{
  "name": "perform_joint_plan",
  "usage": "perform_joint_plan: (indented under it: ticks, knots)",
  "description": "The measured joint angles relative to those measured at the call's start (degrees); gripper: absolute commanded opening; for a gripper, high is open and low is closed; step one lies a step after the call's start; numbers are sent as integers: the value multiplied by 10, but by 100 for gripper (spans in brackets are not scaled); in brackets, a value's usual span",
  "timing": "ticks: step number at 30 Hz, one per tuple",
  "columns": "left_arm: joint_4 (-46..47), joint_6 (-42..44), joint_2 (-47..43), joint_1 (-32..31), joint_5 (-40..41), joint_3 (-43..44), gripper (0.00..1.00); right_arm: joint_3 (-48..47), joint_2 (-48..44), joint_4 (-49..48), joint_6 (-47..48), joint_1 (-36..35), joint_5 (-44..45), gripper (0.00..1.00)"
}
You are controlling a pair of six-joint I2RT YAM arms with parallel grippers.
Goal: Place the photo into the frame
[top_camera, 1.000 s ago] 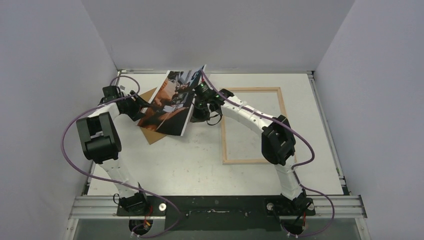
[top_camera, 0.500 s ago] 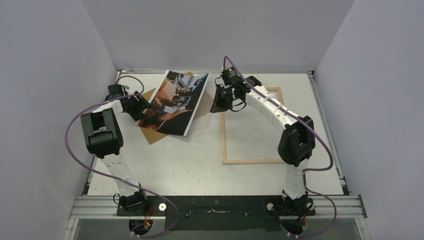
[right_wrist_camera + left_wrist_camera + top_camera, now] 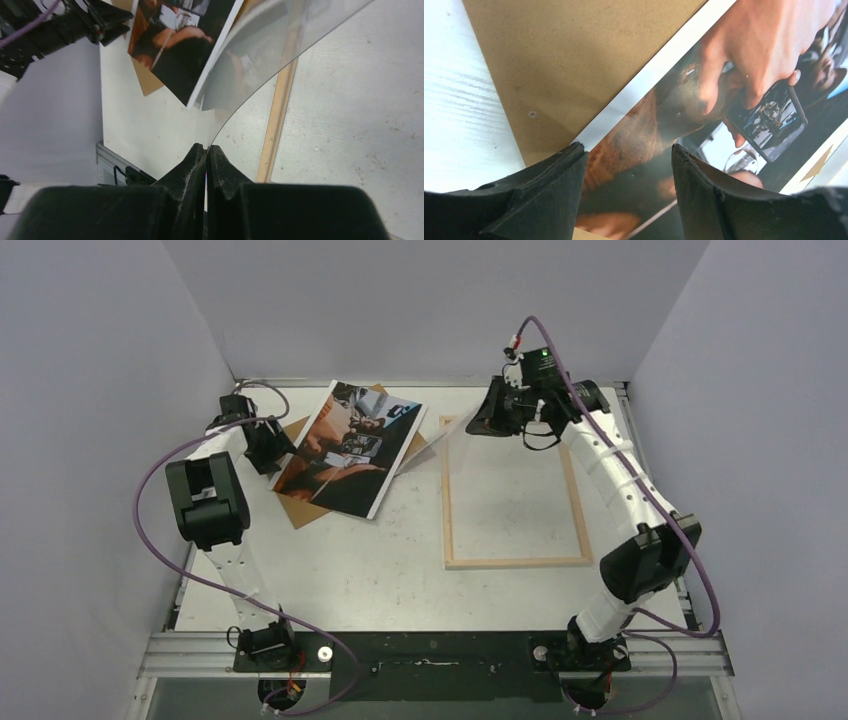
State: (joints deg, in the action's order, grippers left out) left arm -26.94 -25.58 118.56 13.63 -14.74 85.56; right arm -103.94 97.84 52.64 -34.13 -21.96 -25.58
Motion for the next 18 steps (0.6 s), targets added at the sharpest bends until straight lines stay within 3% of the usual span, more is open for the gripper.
perform_joint_plan:
  ticks: [9, 18]
  knots:
    - [-41, -8, 5, -38, -7, 68, 62, 39, -127, -122, -76, 42, -8, 0]
    - [-66, -97, -26, -32, -92, 90, 69, 104, -151, -233, -175, 42, -12, 0]
